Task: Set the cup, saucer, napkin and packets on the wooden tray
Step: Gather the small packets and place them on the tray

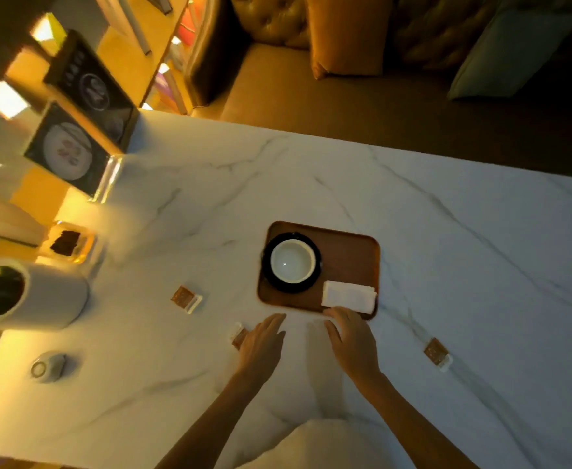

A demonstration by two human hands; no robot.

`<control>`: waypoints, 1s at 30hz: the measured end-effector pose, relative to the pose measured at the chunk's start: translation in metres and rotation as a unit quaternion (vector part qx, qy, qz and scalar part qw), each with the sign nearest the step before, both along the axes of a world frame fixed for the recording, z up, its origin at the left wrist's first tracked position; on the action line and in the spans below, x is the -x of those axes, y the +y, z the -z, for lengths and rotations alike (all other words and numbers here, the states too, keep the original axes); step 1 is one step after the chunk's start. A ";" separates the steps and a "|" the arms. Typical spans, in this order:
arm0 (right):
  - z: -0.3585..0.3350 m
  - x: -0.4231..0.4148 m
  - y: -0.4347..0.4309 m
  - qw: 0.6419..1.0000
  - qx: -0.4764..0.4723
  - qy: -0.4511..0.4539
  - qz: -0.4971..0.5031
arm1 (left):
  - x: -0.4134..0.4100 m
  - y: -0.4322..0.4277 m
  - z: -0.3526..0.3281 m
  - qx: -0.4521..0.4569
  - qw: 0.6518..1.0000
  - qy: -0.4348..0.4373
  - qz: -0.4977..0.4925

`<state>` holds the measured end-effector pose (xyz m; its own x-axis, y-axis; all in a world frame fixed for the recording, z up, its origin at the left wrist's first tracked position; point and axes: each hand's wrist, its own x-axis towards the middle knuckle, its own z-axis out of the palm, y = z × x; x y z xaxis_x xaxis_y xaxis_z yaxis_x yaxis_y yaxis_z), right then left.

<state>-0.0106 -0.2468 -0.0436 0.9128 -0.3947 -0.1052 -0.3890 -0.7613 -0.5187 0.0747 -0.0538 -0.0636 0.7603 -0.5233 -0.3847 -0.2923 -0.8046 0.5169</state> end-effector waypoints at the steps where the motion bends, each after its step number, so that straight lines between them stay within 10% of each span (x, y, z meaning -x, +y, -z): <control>1: -0.003 -0.006 0.016 1.000 -0.010 -0.001 -0.003 | -0.003 0.020 -0.004 0.001 0.999 -0.001 -0.033; 14: 0.002 -0.145 0.195 0.991 -0.080 0.103 0.002 | -0.100 0.181 -0.004 0.051 0.920 0.058 -0.385; 30: 0.057 -0.209 0.262 0.955 -0.129 0.255 0.084 | -0.143 0.161 0.043 0.087 0.900 0.117 -0.410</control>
<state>0.1988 0.0155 -0.1001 0.6431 -0.4321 -0.6322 -0.7465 -0.5379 -0.3917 0.2182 0.1077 -0.1064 0.8268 0.1093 -0.5518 0.4970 -0.6012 0.6257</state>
